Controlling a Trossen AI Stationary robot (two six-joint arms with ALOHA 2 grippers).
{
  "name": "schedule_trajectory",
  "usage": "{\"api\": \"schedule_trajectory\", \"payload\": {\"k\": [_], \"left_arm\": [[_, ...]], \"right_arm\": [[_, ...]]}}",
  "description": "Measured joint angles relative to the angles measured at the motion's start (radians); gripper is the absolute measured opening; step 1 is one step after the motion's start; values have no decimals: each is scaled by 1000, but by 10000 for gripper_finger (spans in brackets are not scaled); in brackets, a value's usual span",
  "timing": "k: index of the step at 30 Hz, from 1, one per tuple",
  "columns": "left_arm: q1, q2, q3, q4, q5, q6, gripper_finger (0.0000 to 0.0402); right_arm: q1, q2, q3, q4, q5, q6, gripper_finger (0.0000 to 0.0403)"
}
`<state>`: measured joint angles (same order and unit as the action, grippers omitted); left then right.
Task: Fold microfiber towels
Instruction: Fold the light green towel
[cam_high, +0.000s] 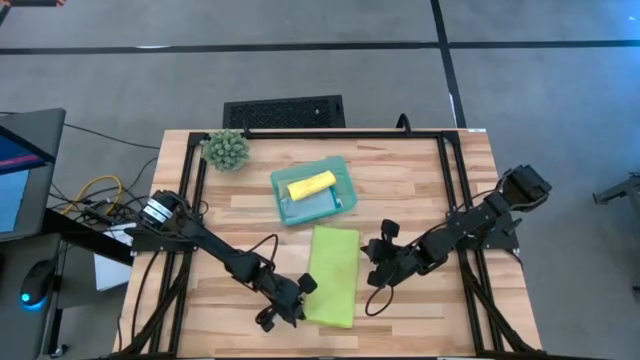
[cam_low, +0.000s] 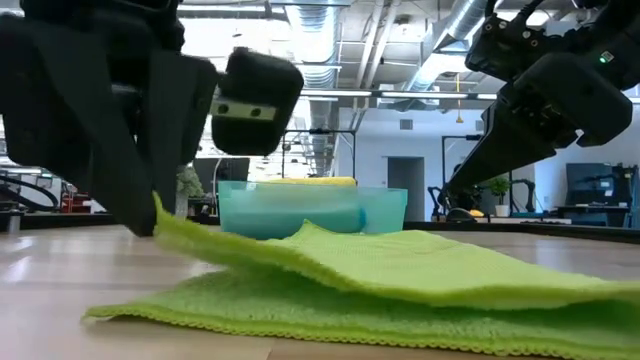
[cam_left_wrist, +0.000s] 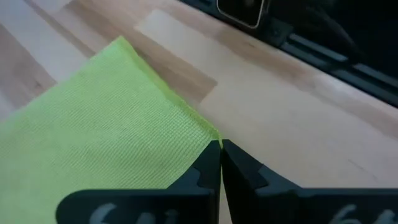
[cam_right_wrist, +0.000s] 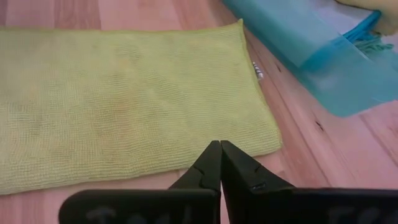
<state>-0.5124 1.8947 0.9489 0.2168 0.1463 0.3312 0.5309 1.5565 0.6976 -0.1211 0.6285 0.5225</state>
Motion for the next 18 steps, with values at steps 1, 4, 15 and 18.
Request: {"api": "schedule_trajectory", "payload": {"k": [1, 4, 15, 18], "left_arm": [[2, 9, 2, 9, 7, 1, 0], [2, 27, -1, 2, 5, 0, 1], [2, 37, 0, 21, 27, -19, 55], [5, 36, 0, 19, 33, -54, 84]], "right_arm": [[-2, 0, 0, -2, 0, 0, 28], [-2, 0, 0, -2, 0, 1, 26], [-2, 0, 0, -5, 0, 1, 26], [-2, 0, 0, -5, 0, 1, 25]]}}
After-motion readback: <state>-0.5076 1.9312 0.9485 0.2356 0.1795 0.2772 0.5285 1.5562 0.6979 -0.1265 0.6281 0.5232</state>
